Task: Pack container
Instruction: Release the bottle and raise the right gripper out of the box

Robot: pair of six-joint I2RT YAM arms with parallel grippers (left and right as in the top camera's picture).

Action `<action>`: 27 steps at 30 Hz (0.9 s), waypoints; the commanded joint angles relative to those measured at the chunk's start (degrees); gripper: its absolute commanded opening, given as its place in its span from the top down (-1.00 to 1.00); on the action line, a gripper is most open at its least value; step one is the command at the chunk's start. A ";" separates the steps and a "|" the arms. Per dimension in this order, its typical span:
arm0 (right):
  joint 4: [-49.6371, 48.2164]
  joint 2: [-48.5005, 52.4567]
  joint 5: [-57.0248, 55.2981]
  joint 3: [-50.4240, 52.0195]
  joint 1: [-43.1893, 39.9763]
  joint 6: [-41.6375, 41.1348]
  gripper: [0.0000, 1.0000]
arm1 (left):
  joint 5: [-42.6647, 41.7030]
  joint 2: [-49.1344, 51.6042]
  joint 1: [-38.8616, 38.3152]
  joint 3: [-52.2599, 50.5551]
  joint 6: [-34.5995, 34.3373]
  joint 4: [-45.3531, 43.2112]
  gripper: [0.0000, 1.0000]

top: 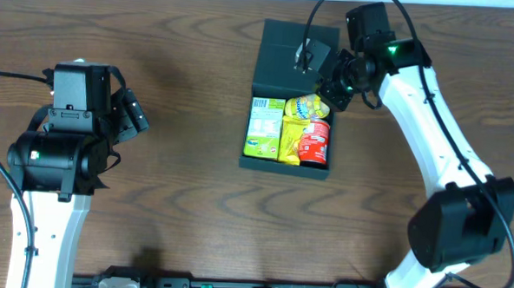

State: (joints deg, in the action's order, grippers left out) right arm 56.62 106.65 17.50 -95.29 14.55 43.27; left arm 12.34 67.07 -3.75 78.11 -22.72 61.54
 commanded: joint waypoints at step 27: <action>1.44 3.32 -6.14 -2.16 0.55 -14.64 0.97 | 0.02 0.11 0.35 -0.48 -0.63 0.17 -0.90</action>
State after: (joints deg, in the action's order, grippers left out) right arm 58.54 115.37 7.07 -94.72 14.55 31.57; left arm 12.34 67.07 -3.75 78.11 -22.72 61.54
